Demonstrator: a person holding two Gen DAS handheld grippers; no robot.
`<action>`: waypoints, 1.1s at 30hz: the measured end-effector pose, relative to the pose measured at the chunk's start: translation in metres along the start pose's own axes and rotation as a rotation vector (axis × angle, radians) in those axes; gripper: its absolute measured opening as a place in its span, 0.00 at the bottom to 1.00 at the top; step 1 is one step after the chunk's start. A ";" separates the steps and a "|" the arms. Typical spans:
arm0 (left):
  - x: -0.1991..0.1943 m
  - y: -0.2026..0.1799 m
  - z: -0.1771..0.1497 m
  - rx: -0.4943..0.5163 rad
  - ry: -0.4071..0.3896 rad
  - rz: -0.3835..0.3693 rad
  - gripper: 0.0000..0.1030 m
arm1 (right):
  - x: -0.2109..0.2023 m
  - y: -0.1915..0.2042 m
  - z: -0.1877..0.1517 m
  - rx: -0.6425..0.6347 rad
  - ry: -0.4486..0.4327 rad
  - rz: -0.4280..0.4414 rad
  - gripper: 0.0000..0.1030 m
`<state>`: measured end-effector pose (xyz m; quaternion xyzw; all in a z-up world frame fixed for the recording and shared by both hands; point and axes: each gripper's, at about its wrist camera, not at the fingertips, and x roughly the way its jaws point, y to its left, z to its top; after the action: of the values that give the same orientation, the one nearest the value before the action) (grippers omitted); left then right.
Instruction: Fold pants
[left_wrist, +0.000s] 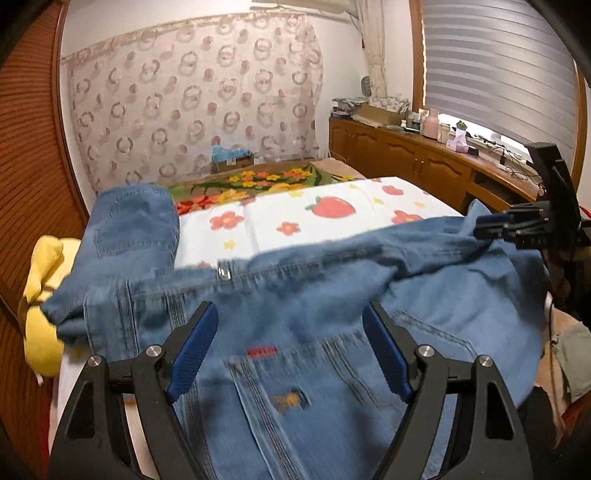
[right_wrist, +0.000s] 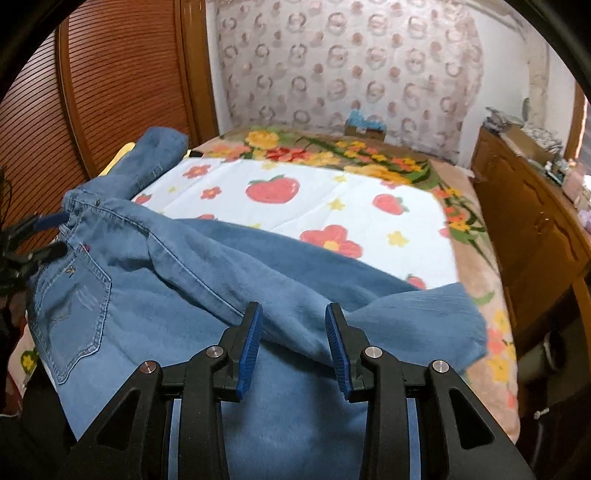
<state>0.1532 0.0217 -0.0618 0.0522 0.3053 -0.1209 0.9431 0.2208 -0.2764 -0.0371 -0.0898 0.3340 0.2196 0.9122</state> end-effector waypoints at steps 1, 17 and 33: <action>0.003 0.001 0.001 0.009 -0.005 0.001 0.79 | 0.003 -0.002 0.001 0.001 0.010 0.008 0.35; 0.021 0.009 -0.026 -0.032 0.066 0.003 0.79 | 0.017 -0.003 0.009 -0.052 0.079 0.026 0.35; 0.025 0.011 -0.031 -0.046 0.078 0.028 0.79 | 0.021 0.007 0.051 -0.080 0.030 -0.038 0.01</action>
<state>0.1580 0.0327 -0.1009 0.0394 0.3438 -0.0984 0.9330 0.2606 -0.2473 -0.0122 -0.1358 0.3366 0.2142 0.9069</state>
